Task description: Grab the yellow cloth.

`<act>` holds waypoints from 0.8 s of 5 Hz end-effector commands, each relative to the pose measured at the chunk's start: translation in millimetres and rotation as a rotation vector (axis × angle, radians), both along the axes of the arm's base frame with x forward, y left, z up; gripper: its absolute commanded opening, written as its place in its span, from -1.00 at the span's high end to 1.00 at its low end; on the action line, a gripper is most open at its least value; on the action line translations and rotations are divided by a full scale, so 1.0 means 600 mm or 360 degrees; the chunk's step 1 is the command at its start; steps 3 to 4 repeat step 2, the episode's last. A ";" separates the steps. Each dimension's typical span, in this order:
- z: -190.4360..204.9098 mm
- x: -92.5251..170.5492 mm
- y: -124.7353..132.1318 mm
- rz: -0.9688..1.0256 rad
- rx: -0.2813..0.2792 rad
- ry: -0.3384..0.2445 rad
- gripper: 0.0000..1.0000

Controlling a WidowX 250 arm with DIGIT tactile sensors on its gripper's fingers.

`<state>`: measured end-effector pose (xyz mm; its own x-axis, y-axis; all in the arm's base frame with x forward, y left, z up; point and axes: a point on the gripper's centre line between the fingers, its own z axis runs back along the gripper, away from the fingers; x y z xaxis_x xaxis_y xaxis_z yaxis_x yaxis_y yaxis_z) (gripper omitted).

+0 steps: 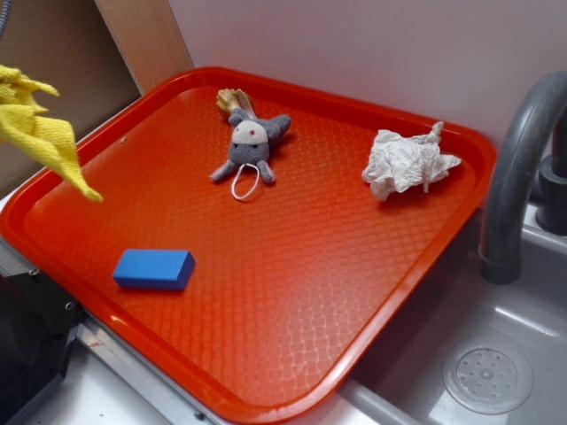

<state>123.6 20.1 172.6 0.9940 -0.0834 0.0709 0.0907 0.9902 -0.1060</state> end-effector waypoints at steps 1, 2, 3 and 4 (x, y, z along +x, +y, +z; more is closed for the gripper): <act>0.024 0.023 -0.068 -0.0242 -0.0022 -0.0026 1.00; 0.027 0.024 -0.073 -0.0261 -0.0021 -0.0048 1.00; 0.027 0.024 -0.073 -0.0261 -0.0021 -0.0048 1.00; 0.027 0.024 -0.073 -0.0261 -0.0021 -0.0048 1.00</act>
